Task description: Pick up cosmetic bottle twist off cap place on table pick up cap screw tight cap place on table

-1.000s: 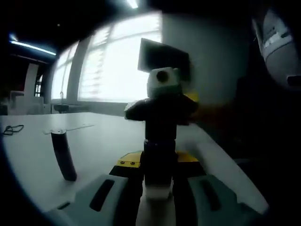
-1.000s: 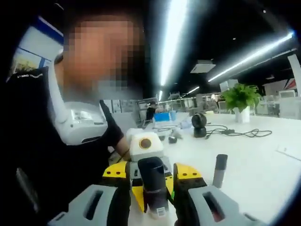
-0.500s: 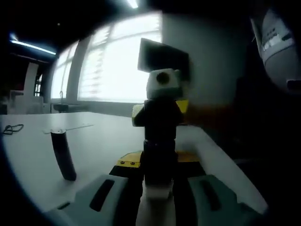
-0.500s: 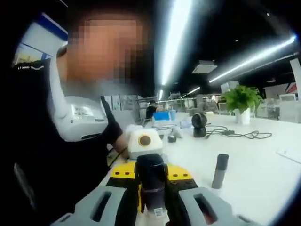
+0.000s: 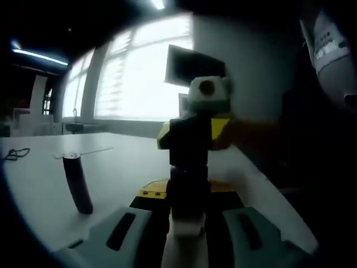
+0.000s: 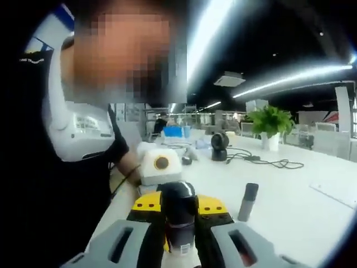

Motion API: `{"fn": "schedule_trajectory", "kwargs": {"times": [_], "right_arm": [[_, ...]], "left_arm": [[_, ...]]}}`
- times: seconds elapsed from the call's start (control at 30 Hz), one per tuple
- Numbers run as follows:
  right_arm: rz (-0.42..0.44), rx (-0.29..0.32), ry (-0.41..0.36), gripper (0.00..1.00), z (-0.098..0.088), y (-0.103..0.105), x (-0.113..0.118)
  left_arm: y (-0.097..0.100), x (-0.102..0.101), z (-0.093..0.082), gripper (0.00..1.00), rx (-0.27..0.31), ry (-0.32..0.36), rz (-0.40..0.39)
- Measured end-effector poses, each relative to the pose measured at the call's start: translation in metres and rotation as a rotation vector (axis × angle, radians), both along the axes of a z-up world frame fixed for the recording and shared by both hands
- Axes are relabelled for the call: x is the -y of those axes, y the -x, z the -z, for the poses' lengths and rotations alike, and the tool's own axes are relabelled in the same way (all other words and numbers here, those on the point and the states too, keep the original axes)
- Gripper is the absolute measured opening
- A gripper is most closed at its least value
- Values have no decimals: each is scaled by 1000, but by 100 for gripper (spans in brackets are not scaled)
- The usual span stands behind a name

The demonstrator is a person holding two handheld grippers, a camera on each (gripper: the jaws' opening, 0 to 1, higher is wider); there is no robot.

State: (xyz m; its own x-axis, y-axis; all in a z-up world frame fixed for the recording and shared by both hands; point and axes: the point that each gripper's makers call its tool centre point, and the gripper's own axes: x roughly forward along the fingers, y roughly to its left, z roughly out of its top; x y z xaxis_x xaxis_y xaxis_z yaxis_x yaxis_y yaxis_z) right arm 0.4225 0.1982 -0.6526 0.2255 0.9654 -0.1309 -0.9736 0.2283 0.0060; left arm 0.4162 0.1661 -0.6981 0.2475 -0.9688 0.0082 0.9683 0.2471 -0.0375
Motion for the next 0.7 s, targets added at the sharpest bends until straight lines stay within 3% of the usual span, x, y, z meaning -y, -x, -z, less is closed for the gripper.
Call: {"fn": "schedule_trajectory", "kwargs": {"times": [0.3,0.7], "right_arm": [[71,-2,14,14,1,0,1],[253,22,18,14,1,-1,5]], "left_arm": [[0,0,0,13,7,-3,-3],[-1,-1,0,13,8,-5,-15]]}}
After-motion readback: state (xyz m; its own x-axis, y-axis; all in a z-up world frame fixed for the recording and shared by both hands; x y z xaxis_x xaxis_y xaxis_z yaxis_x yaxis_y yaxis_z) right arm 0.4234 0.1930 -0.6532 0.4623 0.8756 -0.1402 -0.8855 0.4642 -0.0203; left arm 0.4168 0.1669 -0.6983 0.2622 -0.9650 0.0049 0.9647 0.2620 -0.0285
